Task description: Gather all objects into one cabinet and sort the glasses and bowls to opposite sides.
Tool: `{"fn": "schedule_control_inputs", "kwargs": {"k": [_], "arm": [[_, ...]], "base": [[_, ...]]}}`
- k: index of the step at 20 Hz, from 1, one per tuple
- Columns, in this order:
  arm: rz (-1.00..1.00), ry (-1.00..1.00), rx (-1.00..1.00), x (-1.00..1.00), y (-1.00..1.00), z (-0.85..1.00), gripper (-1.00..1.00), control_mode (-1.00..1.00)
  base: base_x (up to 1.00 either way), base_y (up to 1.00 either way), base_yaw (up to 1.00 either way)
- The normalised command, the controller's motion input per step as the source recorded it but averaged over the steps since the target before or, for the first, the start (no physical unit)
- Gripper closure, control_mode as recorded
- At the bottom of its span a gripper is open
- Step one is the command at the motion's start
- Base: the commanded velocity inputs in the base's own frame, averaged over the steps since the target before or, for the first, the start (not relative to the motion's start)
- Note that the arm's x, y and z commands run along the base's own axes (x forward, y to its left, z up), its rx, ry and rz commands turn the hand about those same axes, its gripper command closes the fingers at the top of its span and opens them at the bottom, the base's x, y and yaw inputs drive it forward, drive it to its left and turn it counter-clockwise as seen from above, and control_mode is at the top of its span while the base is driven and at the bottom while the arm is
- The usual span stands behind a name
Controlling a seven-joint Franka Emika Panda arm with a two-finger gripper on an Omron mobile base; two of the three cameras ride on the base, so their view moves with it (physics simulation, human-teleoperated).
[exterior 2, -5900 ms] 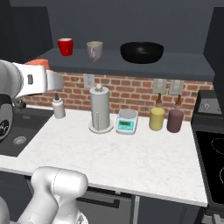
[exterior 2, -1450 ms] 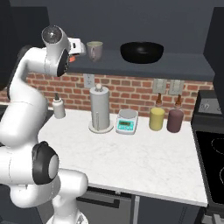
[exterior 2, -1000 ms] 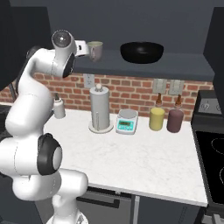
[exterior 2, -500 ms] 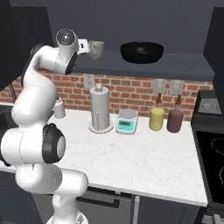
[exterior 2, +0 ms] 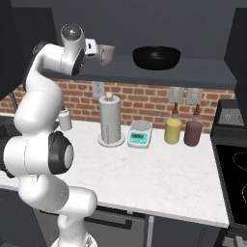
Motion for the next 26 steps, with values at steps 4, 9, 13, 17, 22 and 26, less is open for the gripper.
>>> {"fn": "schedule_control_inputs", "kwargs": {"k": [4, 9, 13, 17, 22, 26], "arm": [[0.0, 0.0, 0.0, -0.06, 0.0, 0.0, -1.0, -1.0], [0.0, 0.0, 0.0, -0.12, 0.0, 0.0, -1.0, -1.0], [0.0, 0.0, 0.0, -0.21, 0.0, 0.0, -1.0, -1.0], [0.0, -0.01, 0.0, -0.26, 0.0, 0.0, -1.0, -1.0], [0.0, -0.03, 0.0, -0.33, 0.0, 0.0, -1.0, -1.0], [0.0, -0.02, 0.0, -0.42, 0.0, 0.04, -1.0, -1.0]], "base": [[0.0, 0.0, 0.0], [0.0, 0.0, 0.0], [0.0, 0.0, 0.0], [0.0, 0.0, 0.0], [0.0, 0.0, 0.0], [0.0, 0.0, 0.0]]}}
